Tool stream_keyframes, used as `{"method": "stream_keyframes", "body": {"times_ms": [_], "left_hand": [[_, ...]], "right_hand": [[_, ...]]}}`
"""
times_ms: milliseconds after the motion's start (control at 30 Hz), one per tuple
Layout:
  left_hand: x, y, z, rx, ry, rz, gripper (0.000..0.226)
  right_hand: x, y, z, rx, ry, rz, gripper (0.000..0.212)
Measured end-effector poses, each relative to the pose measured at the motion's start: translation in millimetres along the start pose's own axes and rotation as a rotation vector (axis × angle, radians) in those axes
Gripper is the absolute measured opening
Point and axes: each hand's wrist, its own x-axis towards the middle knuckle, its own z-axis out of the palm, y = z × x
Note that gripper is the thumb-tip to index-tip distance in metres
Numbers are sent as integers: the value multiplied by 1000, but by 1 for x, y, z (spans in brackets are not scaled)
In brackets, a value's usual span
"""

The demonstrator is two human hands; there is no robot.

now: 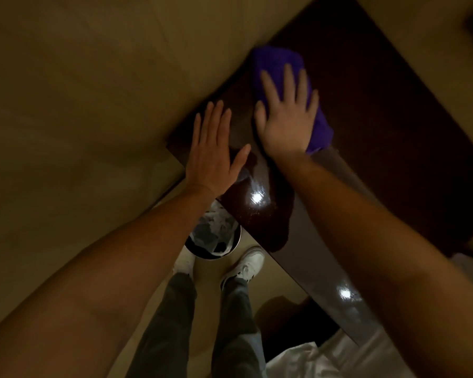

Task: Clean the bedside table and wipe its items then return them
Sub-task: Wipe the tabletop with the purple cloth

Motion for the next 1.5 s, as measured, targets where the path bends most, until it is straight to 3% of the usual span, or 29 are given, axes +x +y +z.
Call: {"method": "stream_keyframes", "body": {"times_ms": [233, 433, 567, 700, 833, 1000, 1100, 1200, 1333, 1500], "left_hand": [[0, 1, -5, -227, 50, -44, 88], [-20, 27, -13, -13, -90, 142, 68], [-42, 83, -2, 59, -216, 299, 69], [-65, 127, 18, 141, -302, 289, 73], [-70, 139, 27, 110, -285, 184, 72], [-69, 135, 25, 85, -293, 192, 74], [-67, 136, 22, 21, -303, 178, 75], [-66, 134, 15, -171, -309, 157, 74], [-62, 128, -1, -439, -277, -26, 70], [-75, 109, -19, -301, -210, -103, 70]], "right_hand": [[-111, -22, 14, 59, -6, 14, 63], [-210, 8, 24, 42, -5, 155, 65], [-257, 58, 22, 29, 24, 389, 66], [-300, 138, 16, 31, 55, 645, 67], [-308, 223, 8, -2, 45, 628, 67], [-250, 282, -4, 45, 94, 785, 67], [-213, 255, -4, 33, 102, 673, 68], [-193, 186, 3, 44, 112, 450, 67], [-214, 92, 17, 98, 66, 176, 67], [-257, 39, 33, 121, 32, 41, 67]]}}
